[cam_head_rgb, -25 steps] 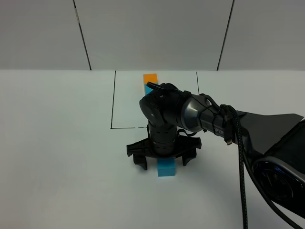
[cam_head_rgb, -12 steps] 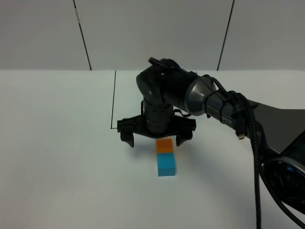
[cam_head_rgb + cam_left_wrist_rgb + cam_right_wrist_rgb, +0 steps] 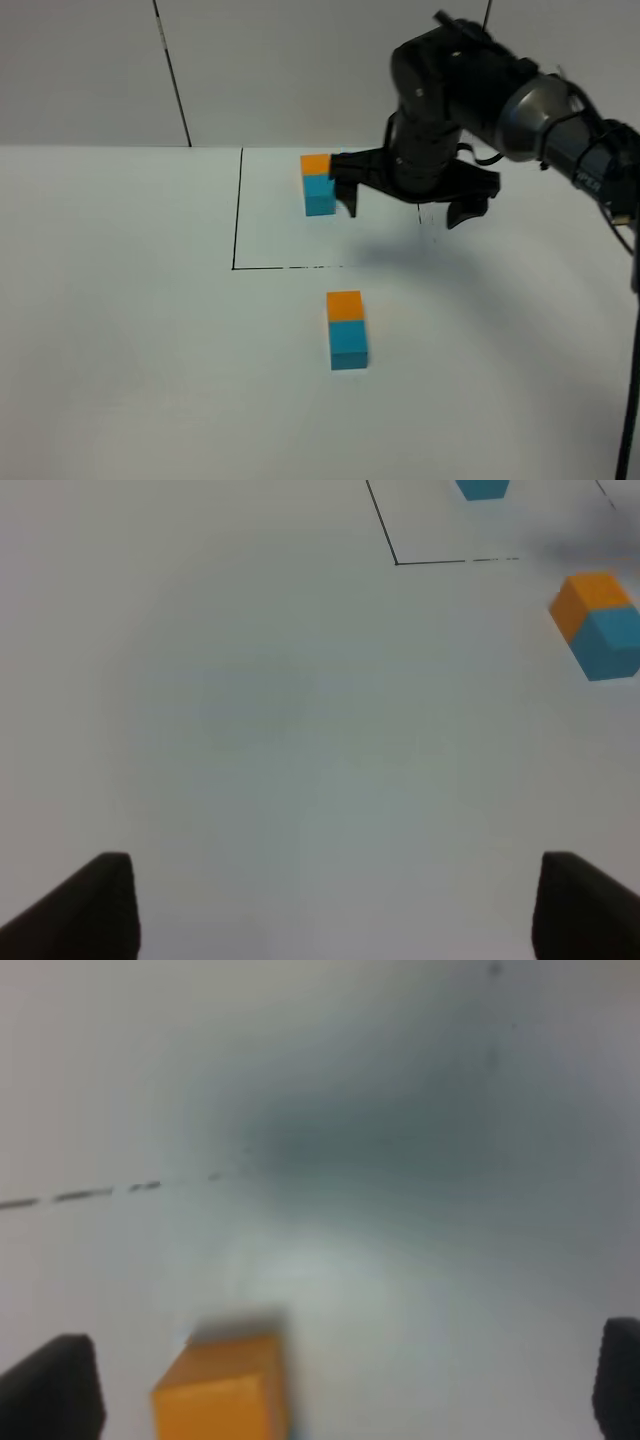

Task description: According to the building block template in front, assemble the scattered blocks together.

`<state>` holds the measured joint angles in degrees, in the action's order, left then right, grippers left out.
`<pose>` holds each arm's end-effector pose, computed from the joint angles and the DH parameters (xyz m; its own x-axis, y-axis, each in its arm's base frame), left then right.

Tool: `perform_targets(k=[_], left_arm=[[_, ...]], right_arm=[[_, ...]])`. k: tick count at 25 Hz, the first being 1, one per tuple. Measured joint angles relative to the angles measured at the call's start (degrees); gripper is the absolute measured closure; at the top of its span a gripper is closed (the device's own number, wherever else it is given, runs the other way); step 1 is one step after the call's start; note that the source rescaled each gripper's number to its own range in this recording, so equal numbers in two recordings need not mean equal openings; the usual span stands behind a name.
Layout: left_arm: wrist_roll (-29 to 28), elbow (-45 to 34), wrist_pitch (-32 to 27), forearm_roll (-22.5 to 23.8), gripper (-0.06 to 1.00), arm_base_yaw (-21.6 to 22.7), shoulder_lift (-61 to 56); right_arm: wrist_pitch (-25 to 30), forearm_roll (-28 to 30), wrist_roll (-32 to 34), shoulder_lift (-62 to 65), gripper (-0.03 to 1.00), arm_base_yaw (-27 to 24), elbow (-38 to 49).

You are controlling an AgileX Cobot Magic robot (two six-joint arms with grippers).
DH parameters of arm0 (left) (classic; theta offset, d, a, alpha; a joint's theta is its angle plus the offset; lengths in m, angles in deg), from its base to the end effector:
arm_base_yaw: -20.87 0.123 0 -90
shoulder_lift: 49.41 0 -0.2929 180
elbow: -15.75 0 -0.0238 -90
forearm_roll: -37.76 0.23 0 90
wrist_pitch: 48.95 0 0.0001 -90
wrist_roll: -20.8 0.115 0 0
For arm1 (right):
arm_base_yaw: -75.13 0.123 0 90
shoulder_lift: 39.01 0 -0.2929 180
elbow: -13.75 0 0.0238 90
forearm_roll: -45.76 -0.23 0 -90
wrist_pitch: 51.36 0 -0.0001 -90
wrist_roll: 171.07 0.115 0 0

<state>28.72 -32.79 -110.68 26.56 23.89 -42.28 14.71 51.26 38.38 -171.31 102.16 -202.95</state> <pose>-0.0121 -0.0203 0.2573 -0.4475 0.0205 -0.8941 0.1205 0.9920 -0.0376 0.4183 0.2021 0.2322 -0.9473 0.0281 -0.3191 0.0058 0.9975 0.0706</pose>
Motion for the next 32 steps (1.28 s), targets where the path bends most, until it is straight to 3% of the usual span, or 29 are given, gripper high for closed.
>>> perform_targets(k=[8, 11, 14, 19, 27, 32], left_arm=[[0.00, 0.00, 0.00, 0.00, 0.26, 0.00, 0.00], [0.00, 0.00, 0.00, 0.00, 0.26, 0.00, 0.00], [0.00, 0.00, 0.00, 0.00, 0.26, 0.00, 0.00], [-0.05, 0.00, 0.00, 0.00, 0.26, 0.00, 0.00], [-0.01, 0.00, 0.00, 0.00, 0.26, 0.00, 0.00], [-0.07, 0.00, 0.00, 0.00, 0.26, 0.00, 0.00]], right_arm=[[0.04, 1.29, -0.95, 7.47, 0.06, -17.64, 7.26], [-0.67, 3.65, -0.99, 13.34, 0.13, -22.97, 15.28], [-4.87, 6.08, -0.99, 22.63, 0.18, -26.02, 26.45], [-12.66, 7.36, -2.50, 41.83, 0.20, -27.29, 45.60], [-16.39, 3.62, -4.05, 68.53, 0.20, -27.29, 70.34], [-15.64, 1.08, -4.19, 82.44, 0.20, -27.29, 78.89]])
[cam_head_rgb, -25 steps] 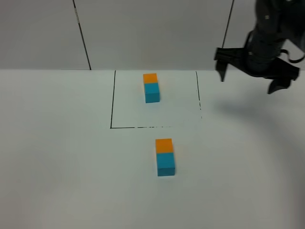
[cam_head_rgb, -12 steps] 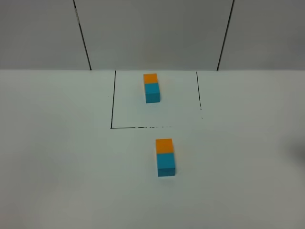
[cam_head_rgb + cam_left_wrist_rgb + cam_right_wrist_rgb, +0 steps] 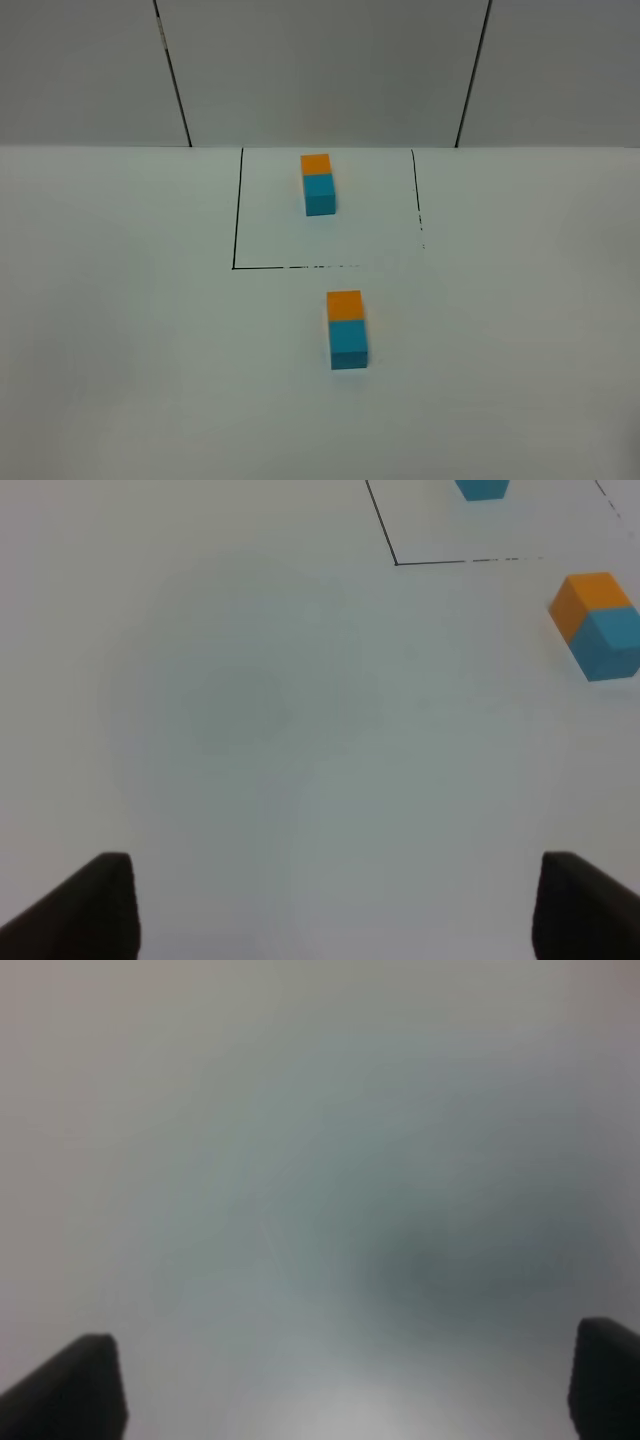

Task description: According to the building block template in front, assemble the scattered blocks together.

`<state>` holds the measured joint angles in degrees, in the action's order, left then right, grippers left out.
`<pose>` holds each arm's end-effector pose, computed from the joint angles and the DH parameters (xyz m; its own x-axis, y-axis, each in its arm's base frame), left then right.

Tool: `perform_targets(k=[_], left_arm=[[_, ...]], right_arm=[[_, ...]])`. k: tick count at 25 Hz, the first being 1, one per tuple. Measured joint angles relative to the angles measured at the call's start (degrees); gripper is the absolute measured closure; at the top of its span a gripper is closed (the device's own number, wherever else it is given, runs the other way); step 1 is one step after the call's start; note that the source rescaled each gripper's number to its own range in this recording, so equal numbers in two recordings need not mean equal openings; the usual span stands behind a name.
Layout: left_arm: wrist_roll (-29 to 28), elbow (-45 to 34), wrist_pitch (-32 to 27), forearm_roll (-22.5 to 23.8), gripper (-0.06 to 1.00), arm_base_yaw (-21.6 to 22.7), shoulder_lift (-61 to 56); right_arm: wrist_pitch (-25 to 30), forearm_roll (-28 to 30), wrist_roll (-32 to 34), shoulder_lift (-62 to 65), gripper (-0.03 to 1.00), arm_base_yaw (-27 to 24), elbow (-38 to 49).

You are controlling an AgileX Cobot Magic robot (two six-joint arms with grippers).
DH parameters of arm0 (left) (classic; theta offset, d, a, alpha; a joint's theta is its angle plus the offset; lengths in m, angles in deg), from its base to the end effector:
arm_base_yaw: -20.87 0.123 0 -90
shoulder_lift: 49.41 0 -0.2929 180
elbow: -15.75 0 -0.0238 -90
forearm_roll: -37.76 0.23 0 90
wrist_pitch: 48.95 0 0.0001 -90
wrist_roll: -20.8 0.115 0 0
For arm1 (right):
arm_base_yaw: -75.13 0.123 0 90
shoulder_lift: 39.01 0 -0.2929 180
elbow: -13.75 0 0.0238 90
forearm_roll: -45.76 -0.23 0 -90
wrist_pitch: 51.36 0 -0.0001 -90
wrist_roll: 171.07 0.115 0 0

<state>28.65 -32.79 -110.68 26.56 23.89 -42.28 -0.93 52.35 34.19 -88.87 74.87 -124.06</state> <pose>-0.0121 -0.0203 0.2573 -0.4476 0.0193 -0.8940 0.1200 0.9920 -0.0387 0.1118 -0.0107 0.2718 -0.7173 0.3610 -0.5959 0.3389 0.9281 0.1544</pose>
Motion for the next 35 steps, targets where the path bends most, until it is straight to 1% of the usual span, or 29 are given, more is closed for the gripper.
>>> perform_targets(k=[3, 6, 10, 14, 17, 21, 24, 27, 30, 35], left_arm=[[-0.09, 0.00, 0.00, 0.00, 0.26, 0.00, 0.00], [-0.09, 0.00, 0.00, 0.00, 0.26, 0.00, 0.00], [-0.09, 0.00, 0.00, 0.00, 0.26, 0.00, 0.00], [-0.09, 0.00, 0.00, 0.00, 0.26, 0.00, 0.00], [-0.09, 0.00, 0.00, 0.00, 0.26, 0.00, 0.00], [-0.09, 0.00, 0.00, 0.00, 0.26, 0.00, 0.00], [-0.09, 0.00, 0.00, 0.00, 0.26, 0.00, 0.00], [-0.09, 0.00, 0.00, 0.00, 0.26, 0.00, 0.00], [-0.09, 0.00, 0.00, 0.00, 0.26, 0.00, 0.00], [-0.03, 0.00, 0.00, 0.00, 0.26, 0.00, 0.00]], right_arm=[[2.55, -1.92, -1.14, 7.60, 0.20, 0.00, 1.65], [4.27, -2.28, -3.28, 14.25, 0.20, 0.00, 2.44], [4.91, -2.34, -6.82, 22.13, 0.20, 0.00, 5.23], [4.60, -3.05, -8.30, 28.16, 0.20, 0.00, 5.69], [4.42, -3.28, -8.43, 30.85, 0.20, 0.26, 5.70], [4.48, -3.49, -9.24, 33.91, 0.20, 2.26, 5.81], [4.53, -4.80, -11.47, 35.98, 0.20, 3.19, 5.81], [5.34, -7.40, -15.25, 37.53, 0.20, 3.27, 5.81], [8.30, -9.90, -19.04, 38.74, 0.20, 3.27, 6.10], [9.61, -10.90, -21.20, 40.32, 0.20, 3.27, 7.03]])
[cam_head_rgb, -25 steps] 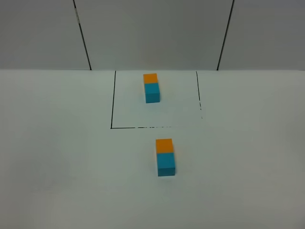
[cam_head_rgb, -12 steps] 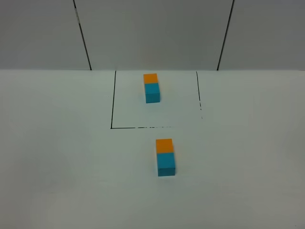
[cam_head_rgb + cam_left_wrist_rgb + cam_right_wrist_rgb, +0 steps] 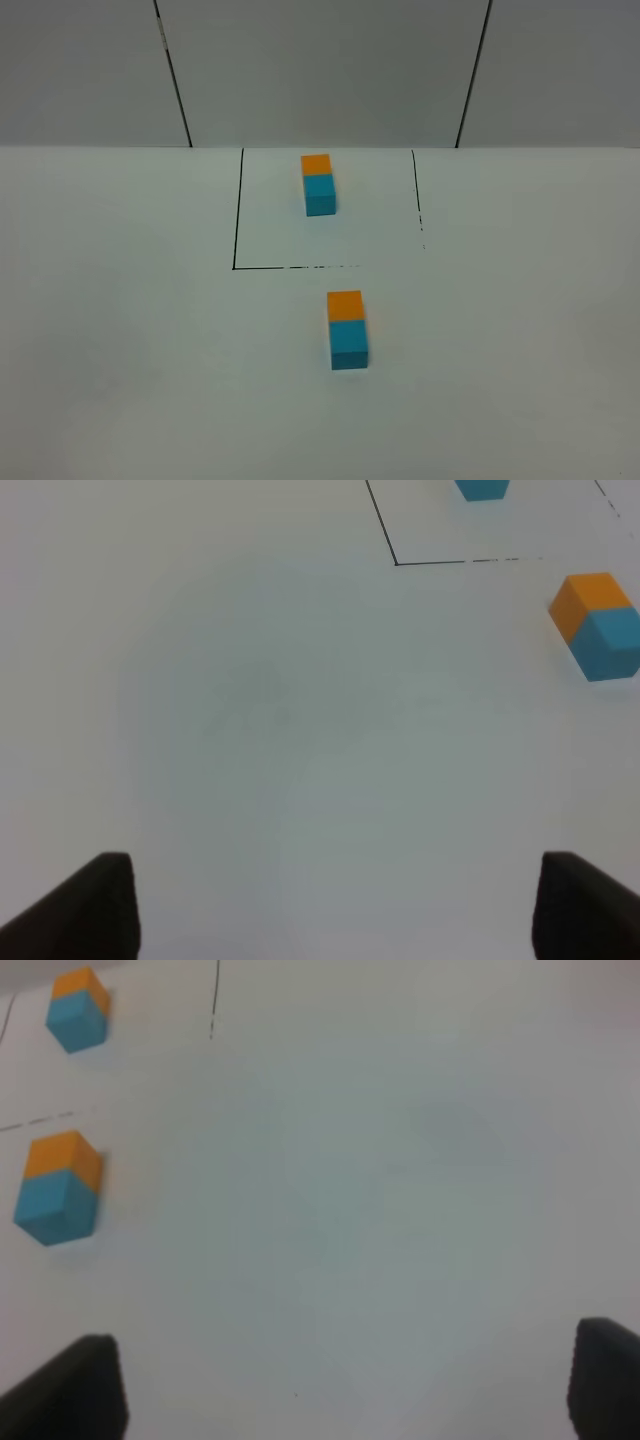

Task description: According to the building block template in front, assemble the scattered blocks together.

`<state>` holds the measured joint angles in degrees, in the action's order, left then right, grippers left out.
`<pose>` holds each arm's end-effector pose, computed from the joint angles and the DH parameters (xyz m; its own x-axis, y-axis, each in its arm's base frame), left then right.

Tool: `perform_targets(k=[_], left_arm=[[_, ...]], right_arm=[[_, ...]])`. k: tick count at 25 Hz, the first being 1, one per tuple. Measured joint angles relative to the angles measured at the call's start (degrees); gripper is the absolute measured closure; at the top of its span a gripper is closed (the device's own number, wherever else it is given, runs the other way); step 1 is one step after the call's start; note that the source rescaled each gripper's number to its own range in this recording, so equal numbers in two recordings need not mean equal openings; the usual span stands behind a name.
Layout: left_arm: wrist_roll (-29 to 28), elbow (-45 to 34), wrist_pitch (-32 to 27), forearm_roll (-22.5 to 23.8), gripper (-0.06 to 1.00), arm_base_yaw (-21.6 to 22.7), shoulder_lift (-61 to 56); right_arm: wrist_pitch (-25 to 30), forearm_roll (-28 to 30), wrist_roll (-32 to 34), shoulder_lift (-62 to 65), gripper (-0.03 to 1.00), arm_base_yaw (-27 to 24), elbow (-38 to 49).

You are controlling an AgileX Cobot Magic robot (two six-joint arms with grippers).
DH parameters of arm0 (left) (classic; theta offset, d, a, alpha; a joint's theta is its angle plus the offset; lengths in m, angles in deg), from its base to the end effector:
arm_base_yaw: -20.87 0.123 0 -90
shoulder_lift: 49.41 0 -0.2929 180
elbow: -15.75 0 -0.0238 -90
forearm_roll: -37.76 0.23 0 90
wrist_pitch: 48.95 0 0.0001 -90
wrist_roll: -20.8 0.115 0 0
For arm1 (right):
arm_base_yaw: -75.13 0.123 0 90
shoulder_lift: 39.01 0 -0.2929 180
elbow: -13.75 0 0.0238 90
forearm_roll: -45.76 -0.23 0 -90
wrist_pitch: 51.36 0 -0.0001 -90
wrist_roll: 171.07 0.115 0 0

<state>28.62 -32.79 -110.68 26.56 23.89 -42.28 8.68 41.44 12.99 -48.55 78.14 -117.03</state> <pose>-0.0121 -0.0203 0.2573 -0.4477 0.0188 -0.8940 0.1197 0.9920 -0.0391 -0.0044 0.0073 0.2559 -0.4891 0.0826 -0.8683 -0.0569 0.9904 0.1262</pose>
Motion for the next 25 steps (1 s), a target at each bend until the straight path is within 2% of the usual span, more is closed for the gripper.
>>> perform_targets(k=[9, 25], left_arm=[[0.04, 0.00, 0.00, 0.00, 0.26, 0.00, 0.00], [0.07, 0.00, 0.00, 0.00, 0.26, 0.00, 0.00]], right_arm=[[0.04, 0.05, -0.25, 2.22, 0.20, -4.25, 0.18], [0.04, -0.37, 0.16, 2.31, 0.21, -4.32, 0.18]])
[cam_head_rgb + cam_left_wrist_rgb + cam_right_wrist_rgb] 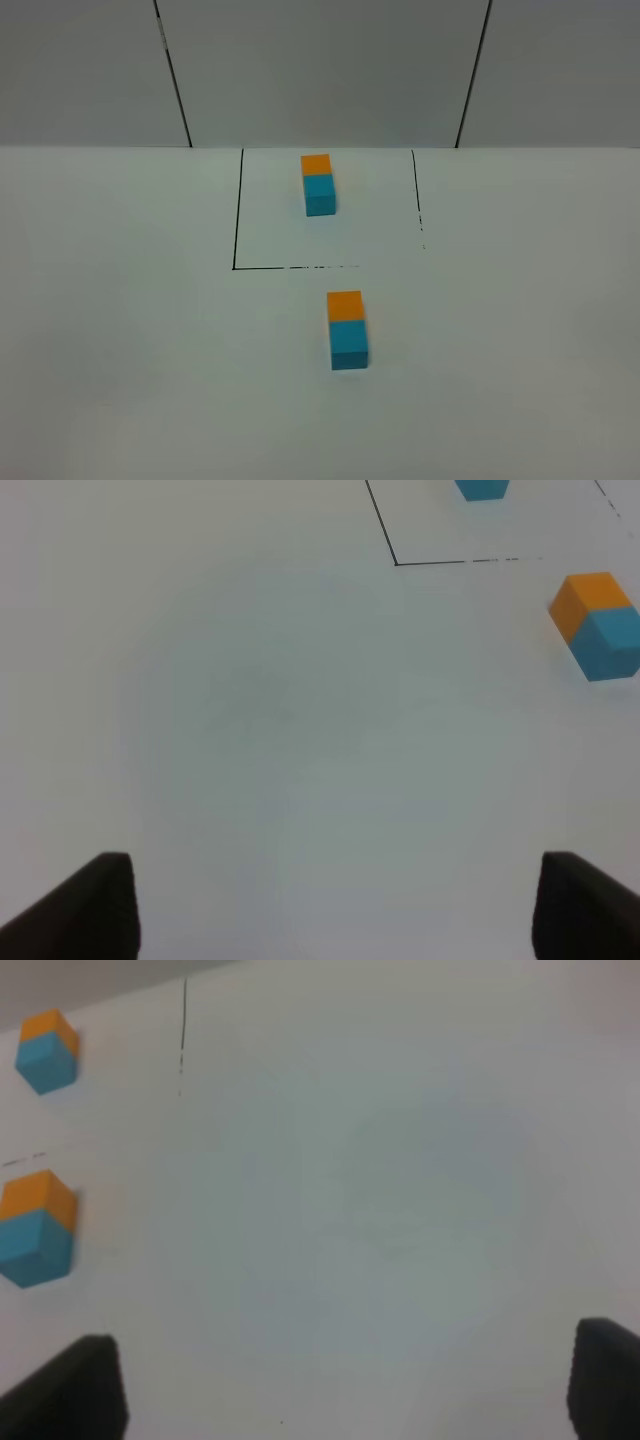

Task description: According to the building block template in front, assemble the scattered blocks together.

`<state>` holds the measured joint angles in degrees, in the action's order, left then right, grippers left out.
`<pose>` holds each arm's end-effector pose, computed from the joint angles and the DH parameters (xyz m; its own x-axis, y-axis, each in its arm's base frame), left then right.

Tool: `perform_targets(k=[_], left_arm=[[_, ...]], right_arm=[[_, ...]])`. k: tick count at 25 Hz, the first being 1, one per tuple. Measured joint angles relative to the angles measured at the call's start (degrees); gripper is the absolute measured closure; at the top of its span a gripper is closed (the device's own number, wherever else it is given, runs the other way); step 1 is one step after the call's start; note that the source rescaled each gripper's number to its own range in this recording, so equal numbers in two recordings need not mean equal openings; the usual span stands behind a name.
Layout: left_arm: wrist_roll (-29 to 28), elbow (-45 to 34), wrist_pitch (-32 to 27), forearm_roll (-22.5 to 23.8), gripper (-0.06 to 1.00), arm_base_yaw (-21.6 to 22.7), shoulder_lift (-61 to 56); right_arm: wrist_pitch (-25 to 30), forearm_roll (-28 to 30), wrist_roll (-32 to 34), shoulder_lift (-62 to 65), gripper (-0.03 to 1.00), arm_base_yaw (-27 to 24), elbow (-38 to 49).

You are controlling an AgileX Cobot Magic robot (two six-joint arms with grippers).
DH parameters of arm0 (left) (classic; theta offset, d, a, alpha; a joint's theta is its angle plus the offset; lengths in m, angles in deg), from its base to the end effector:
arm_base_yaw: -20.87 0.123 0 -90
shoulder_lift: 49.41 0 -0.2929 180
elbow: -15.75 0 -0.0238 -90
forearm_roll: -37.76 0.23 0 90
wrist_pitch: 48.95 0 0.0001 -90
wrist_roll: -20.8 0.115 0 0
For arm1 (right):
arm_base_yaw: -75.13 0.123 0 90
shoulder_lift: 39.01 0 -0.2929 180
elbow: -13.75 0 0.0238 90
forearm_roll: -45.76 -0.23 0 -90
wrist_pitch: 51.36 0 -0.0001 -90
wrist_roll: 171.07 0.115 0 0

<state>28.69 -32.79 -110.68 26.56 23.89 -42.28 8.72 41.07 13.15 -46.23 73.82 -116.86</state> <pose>-0.0121 -0.0203 0.2573 -0.4475 0.0200 -0.8941 0.1203 0.9920 -0.0380 -0.0089 0.0084 0.2548 -0.4494 0.1243 -0.8846 0.0109 0.9910 0.1337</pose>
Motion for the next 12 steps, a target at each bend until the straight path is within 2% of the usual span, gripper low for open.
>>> perform_targets(k=[12], left_arm=[[0.00, 0.00, 0.00, 0.00, 0.26, 0.00, 0.00]], right_arm=[[0.00, -0.01, 0.00, 0.00, 0.21, 0.00, 0.00]])
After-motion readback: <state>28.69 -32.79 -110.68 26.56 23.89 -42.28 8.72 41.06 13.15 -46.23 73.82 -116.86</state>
